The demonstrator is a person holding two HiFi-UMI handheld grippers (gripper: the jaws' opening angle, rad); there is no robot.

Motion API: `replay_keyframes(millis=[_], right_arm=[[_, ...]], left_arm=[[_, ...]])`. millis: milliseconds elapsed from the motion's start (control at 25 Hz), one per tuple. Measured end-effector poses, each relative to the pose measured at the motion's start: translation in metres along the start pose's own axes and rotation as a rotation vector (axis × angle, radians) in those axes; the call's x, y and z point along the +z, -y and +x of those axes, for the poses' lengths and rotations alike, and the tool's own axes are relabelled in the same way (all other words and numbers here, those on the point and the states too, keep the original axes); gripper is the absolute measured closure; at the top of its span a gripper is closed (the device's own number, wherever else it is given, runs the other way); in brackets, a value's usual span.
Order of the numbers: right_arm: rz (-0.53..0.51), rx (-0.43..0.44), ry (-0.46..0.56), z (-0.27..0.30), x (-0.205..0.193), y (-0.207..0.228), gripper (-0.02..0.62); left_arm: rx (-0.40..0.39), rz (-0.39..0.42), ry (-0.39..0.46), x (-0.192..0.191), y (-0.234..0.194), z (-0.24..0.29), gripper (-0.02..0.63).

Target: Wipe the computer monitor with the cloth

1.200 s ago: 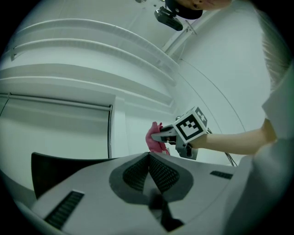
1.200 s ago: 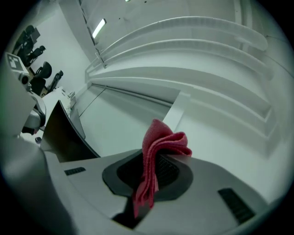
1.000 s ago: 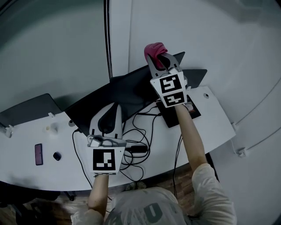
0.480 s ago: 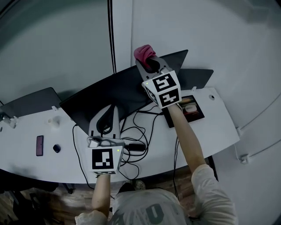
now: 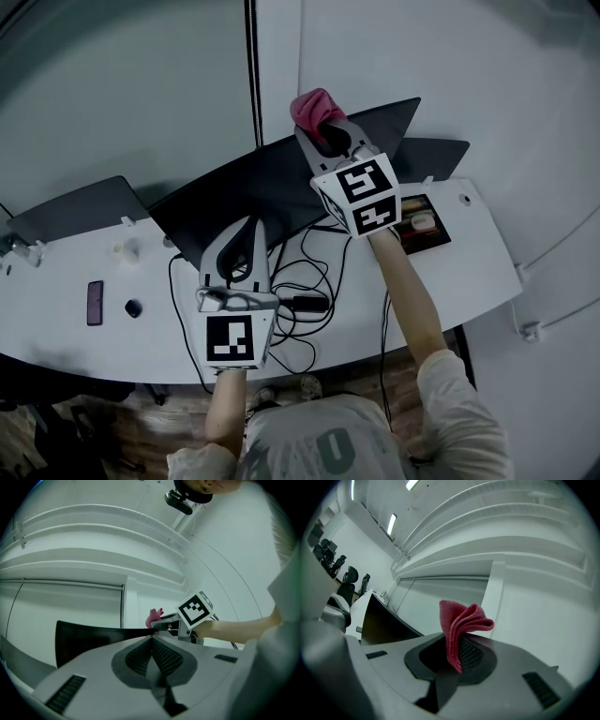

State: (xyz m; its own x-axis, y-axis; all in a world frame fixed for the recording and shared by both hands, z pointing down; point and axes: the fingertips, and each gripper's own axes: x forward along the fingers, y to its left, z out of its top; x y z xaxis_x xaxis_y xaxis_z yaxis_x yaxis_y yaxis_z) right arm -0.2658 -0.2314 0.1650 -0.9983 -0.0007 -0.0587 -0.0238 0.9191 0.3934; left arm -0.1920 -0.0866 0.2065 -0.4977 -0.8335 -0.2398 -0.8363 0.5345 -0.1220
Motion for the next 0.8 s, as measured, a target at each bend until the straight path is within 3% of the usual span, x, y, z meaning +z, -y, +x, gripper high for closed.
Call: replay_keyframes(millis=[360, 800], right_arm=[[0.041, 0.057, 0.01, 0.011, 0.043, -0.089, 0.545], [0.074, 0.077, 0.032, 0.017, 0.078, -0.175, 0.545]], left_arm=[[-0.049, 0.027, 0.01, 0.01, -0.06, -0.049, 0.592], [-0.055, 0.001, 0.025, 0.014, -0.115, -0.097, 0.592]])
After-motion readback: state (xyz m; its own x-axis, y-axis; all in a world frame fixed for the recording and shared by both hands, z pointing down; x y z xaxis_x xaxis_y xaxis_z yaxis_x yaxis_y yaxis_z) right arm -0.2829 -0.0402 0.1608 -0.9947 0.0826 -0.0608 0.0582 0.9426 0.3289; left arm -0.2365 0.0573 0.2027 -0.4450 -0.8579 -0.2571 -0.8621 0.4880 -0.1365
